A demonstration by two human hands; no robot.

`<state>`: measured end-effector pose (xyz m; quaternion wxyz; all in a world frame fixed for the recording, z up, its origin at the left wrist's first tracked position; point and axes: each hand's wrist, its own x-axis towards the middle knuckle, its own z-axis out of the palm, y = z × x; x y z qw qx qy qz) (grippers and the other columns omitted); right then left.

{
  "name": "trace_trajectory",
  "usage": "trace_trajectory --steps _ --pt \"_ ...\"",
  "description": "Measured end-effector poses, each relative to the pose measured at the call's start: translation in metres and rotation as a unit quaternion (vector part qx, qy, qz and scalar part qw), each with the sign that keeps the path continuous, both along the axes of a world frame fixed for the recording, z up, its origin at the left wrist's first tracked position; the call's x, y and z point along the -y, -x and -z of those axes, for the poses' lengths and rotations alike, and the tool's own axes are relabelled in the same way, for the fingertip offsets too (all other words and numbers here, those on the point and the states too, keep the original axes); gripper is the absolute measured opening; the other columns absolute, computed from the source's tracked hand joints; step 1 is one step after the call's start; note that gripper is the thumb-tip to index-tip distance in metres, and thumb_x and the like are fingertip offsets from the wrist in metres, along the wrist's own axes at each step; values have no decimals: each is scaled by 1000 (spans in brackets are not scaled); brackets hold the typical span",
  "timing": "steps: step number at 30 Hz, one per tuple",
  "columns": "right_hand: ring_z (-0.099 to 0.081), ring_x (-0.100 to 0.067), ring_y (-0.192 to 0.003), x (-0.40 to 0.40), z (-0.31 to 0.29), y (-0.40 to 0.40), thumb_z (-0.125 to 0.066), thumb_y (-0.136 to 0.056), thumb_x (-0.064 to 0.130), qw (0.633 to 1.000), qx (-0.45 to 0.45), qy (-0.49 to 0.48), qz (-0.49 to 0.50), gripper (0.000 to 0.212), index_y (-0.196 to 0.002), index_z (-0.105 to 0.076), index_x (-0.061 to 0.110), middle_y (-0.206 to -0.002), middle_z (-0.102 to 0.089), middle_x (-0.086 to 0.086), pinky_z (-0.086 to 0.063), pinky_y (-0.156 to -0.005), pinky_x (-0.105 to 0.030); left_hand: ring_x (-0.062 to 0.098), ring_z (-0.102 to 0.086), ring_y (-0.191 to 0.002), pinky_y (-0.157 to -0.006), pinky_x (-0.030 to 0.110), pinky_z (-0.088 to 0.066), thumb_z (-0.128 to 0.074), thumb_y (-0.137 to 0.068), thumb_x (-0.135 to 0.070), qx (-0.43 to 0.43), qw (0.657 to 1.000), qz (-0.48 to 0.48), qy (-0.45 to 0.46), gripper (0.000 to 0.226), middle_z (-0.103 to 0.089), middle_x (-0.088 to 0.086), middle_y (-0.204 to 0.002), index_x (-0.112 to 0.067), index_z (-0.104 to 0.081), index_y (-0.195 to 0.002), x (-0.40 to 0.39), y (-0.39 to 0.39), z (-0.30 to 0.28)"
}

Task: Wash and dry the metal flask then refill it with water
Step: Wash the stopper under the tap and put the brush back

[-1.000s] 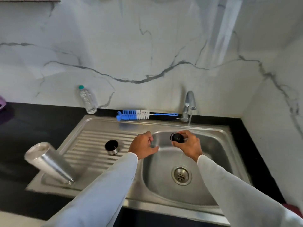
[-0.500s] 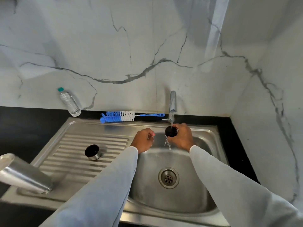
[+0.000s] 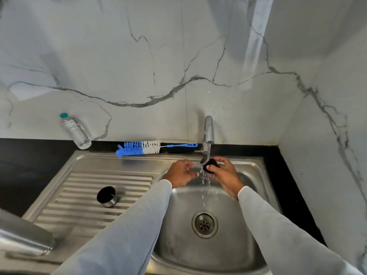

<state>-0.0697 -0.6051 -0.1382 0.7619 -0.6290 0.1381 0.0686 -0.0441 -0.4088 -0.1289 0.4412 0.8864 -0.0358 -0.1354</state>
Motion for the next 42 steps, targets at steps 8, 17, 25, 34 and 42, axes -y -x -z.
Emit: trace_trajectory --steps 8,17,25,34,42 --pt "-65 -30 -120 11 8 12 -72 -86 0 987 13 -139 -85 53 -135 -55 12 -131 -67 -11 -50 -104 -46 9 -68 -81 -87 43 -60 -92 -70 -22 72 993 67 68 52 -76 -5 -100 -23 -74 -118 21 -5 5" --pt "-76 -21 -91 -3 -9 11 -79 -75 48 999 -37 22 -25 50 -101 -62 9 -98 -78 -10 -58 -78 -29 12 -70 -90 -82 27 -56 -92 -71 -35 107 990 57 66 50 -75 -6 -99 -18 -74 -114 38 -3 2" --pt "-73 -23 -103 22 -22 17 -74 -81 49 977 -52 133 -161 54 -118 -69 11 -111 -76 -7 -58 -94 -36 22 -75 -87 -79 47 -64 -95 -69 -22 16 990 27 141 47 -78 1 -96 -20 -76 -112 16 -3 1" --pt "-74 -28 -81 -9 -4 18 -61 -98 20 850 -78 441 -278 24 -96 -75 1 -93 -76 -15 -62 -83 -42 31 -66 -107 -88 39 -53 -71 -88 -51 127 899 150 -392 56 -67 9 -122 -15 -59 -129 -13 19 -8" --pt "-63 -32 -106 -104 3 -43 -50 -98 9 846 56 485 -214 17 -107 -64 8 -110 -66 -12 -49 -85 -35 29 -64 -109 -85 37 -51 -74 -81 -51 73 919 62 -384 60 -63 8 -121 -15 -58 -126 -56 26 -16"
